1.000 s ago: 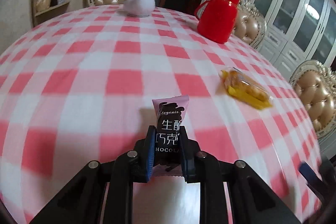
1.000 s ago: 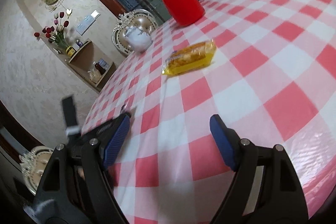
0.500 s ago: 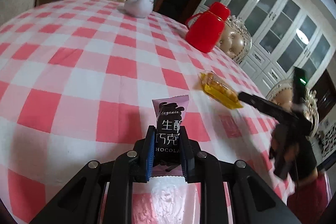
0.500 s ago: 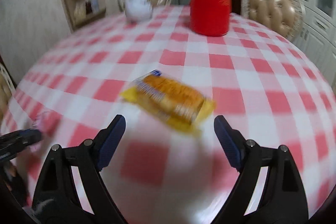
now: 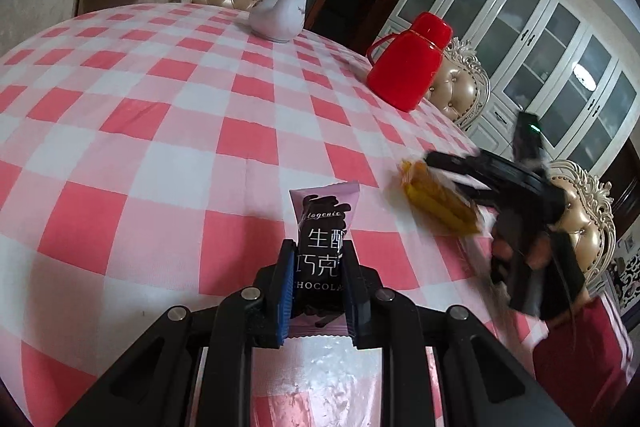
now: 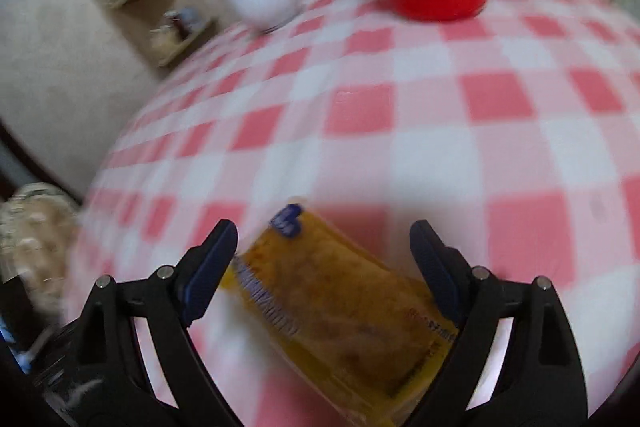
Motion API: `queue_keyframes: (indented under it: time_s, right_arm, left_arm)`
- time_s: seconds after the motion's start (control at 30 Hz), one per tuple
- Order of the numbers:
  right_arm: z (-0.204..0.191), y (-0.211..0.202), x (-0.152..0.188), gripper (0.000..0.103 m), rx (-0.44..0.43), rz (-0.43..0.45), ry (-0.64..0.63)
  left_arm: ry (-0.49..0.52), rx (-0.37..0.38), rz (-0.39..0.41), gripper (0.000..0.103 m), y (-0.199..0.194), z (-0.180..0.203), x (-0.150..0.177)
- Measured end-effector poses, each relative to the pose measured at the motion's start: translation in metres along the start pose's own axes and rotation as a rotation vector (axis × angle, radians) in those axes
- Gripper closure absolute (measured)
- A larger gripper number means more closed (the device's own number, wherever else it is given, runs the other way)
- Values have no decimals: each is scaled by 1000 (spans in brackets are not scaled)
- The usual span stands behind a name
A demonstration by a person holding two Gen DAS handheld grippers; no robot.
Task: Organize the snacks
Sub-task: 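Grasp the pink-black chocolate bar with the left tool while the right tool grasps the yellow bread pack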
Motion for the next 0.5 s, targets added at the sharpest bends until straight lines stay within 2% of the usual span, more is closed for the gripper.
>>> queue_keyframes:
  time_s: [0.07,0.17,0.27,0.33,0.37,0.43,0.47,0.5]
  right_arm:
    - [-11,-9,10,14,47,10,-82]
    - [-29,-9,26,13,125,-25,-164]
    - [-47,-3,43,13,188,-72,-310]
    - [-42,3,56,13,278,-113,-385]
    - [-39,6,59,13,308,-128,-390]
    - [-34,3,58,12,302,-99,-323]
    - [-33,2,56,17,319,-79,-316]
    - [-34,0,56,25,330,-55,-306]
  left_arm:
    - [-3,0,-12,81,2,0,2]
    - [-1,3,-14,81,2,1,2]
    - [-17,10,-20,81,3,-1,2]
    - [-19,13,-28,81,4,-1,3]
    - [-17,12,-29,81,4,0,3]
    - [-8,11,-37,81,6,1,5]
    - [-5,11,-42,81,7,1,5]
    - [-5,11,-47,81,8,1,6]
Point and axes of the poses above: each gripper's, at about its wrist camera, not at the fingertips, and y roughly the way its jaws point, z to its right, x to its underside, the point moved 9 cm from there along y, roughly the way its jaws point, and after that the axes turned 7 degrees about z, right-handed, at the moved point
